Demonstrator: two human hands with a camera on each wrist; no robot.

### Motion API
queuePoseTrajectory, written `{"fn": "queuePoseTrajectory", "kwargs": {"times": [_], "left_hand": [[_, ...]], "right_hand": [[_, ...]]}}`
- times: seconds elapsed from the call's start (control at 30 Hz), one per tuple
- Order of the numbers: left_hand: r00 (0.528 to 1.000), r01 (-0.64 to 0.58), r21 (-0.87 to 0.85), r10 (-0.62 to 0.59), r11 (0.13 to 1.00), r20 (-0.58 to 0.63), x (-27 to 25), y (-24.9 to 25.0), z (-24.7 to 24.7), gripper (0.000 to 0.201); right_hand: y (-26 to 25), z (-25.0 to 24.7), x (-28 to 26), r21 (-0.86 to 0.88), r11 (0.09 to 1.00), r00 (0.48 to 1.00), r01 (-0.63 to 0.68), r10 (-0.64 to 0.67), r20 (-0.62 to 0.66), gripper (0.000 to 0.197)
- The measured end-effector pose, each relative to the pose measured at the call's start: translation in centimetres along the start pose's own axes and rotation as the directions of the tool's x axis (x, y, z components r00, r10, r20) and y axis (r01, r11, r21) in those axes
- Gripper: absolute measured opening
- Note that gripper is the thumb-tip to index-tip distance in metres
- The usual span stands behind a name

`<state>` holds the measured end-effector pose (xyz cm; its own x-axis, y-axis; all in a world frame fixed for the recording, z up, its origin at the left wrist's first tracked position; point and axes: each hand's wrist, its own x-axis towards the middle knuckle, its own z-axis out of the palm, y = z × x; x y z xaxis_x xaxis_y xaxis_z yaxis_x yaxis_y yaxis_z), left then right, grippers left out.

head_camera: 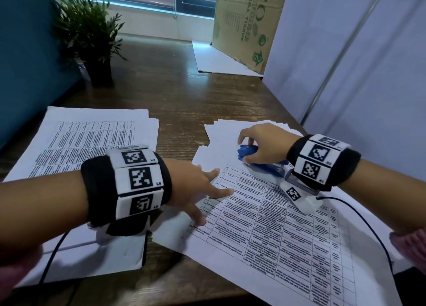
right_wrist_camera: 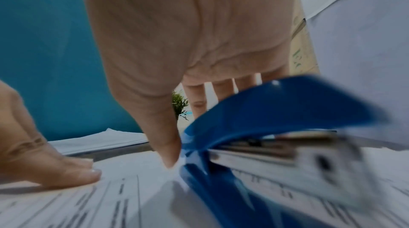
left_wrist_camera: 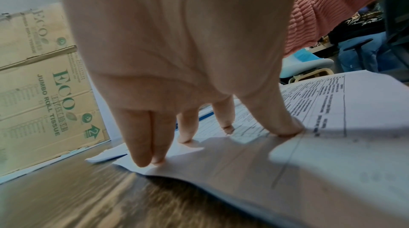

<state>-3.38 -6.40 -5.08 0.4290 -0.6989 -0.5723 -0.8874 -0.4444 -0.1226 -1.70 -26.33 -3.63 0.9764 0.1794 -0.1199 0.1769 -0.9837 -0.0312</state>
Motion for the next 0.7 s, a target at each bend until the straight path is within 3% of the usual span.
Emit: {"fn": "queuePoseTrajectory", "kwargs": {"times": [0.13,0.27,0.7], "left_hand": [[1.0,0.005,-0.012,-0.005,1.0,-0.007,0.1,-0.1,0.0,0.084],[1.0,0.003,-0.011,-0.004,1.0,-0.01,0.1,-0.2,0.1,0.084],[1.0,0.012,-0.002,-0.012,1.0,-0.014,-0.1,0.1,-0.1,0.083]], "right_hand": [[-1.9,-0.3,1.4,0.034,0.988,0.989,0.15,-0.15,0.004,0.028],[-3.2,0.6,2.6,-0.057,0.984,0.986,0.166,-0.167,-0.003,0.027],[-2.7,0.8,2.8,-0.021,0.976,0.976,0.218,-0.219,-0.019,0.009]]}}
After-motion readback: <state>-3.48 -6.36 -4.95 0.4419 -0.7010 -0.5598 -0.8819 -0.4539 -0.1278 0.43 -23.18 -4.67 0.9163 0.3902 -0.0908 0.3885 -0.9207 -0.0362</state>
